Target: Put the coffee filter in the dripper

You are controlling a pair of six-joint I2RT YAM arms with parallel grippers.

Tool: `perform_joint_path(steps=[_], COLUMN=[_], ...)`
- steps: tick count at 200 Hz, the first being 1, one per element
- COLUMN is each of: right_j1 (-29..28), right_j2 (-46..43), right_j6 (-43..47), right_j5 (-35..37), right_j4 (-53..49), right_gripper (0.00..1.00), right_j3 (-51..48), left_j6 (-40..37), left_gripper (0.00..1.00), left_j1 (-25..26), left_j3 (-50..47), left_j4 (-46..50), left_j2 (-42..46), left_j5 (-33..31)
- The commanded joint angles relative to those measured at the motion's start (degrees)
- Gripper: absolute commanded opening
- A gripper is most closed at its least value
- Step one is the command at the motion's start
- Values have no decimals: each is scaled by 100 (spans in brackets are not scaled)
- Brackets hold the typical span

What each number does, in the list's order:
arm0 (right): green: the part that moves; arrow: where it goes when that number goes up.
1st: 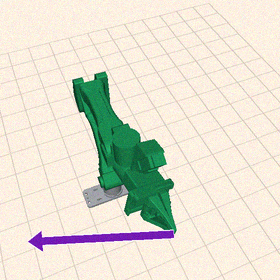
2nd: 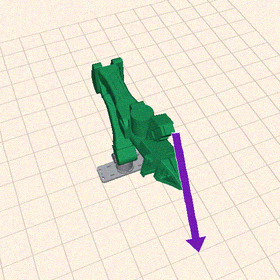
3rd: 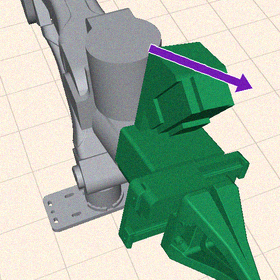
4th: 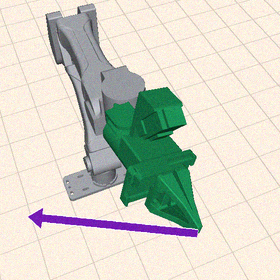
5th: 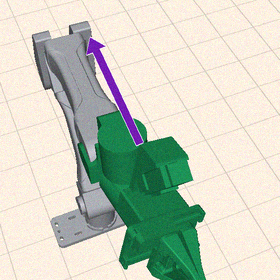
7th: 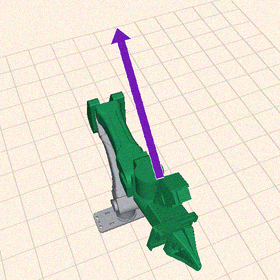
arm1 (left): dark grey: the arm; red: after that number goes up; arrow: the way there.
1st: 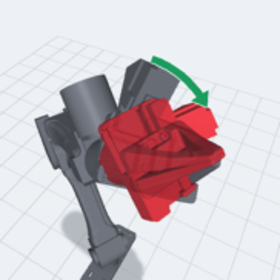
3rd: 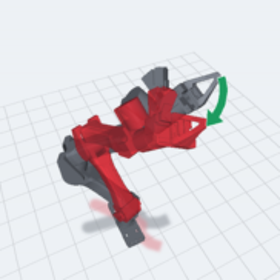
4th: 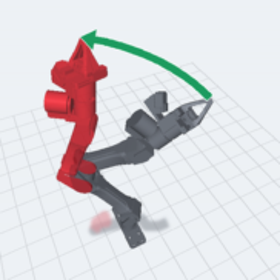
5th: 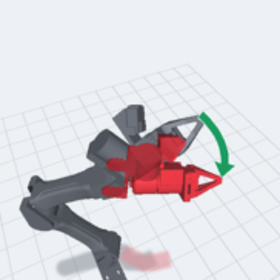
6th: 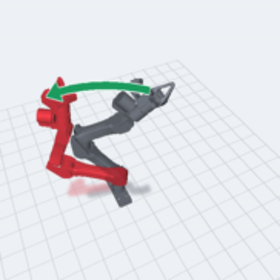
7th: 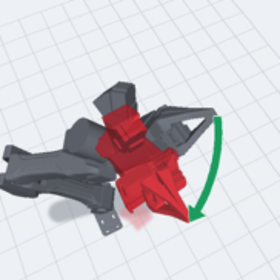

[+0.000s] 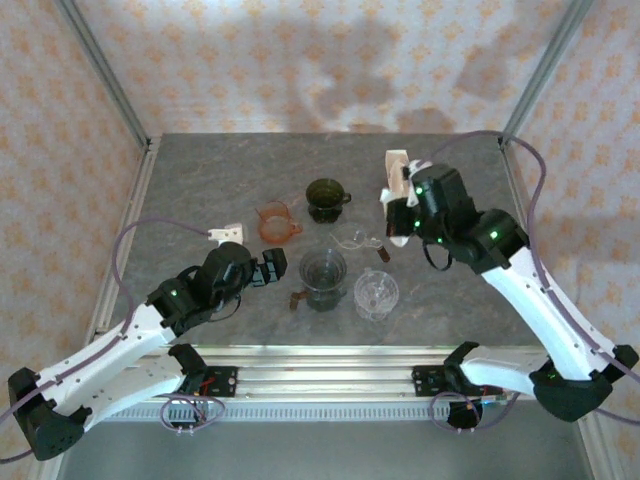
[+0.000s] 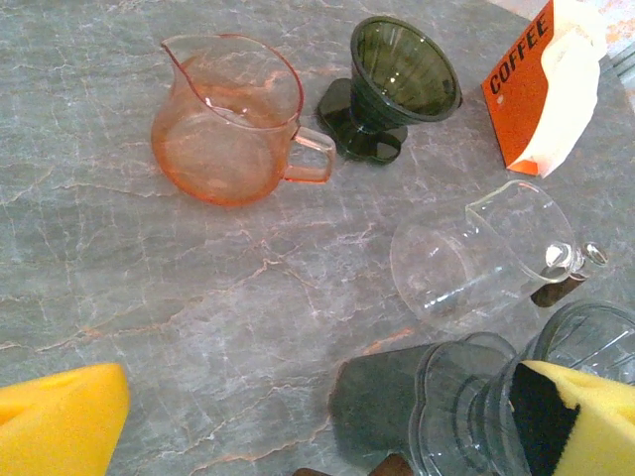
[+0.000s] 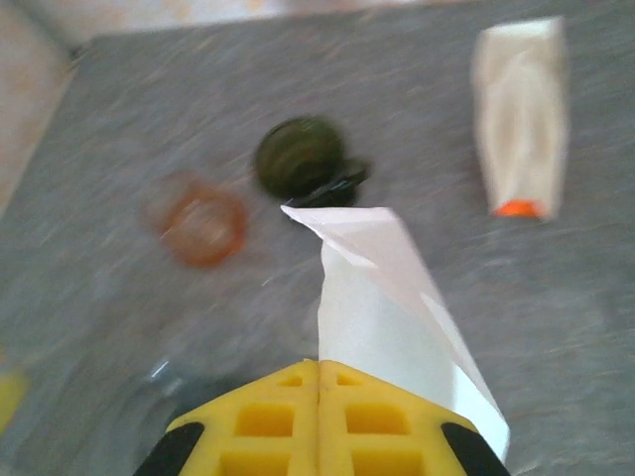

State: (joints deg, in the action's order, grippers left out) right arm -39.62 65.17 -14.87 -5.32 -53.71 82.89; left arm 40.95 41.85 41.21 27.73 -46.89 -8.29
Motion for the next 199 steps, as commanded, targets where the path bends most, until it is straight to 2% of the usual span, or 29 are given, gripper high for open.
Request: perform_joint_path(steps=[1, 41, 65, 156, 199], right_j1=[-613, -1427, -1461, -1827, -1901], right_j2=[140, 659, 1035, 2513, 2911], right_j6=[-303, -611, -729, -977, -1057], right_j5=[-430, -527, -672, -196, -121], right_j4=[-732, -1447, -1735, -2168, -1690], right_gripper=[0, 0, 0, 0, 0], right_j3=[327, 902, 1079, 2283, 2173], left_j6=[0, -40, -122, -131, 30], left_gripper=[100, 100, 100, 100, 100], left_j1=[-48, -45, -45, -45, -45], left_j3=[189, 307, 481, 505, 368], left_j4=[127, 186, 365, 264, 56], left_j2=[75, 43, -63, -224, -95], left_j5=[40, 209, 313, 723, 849])
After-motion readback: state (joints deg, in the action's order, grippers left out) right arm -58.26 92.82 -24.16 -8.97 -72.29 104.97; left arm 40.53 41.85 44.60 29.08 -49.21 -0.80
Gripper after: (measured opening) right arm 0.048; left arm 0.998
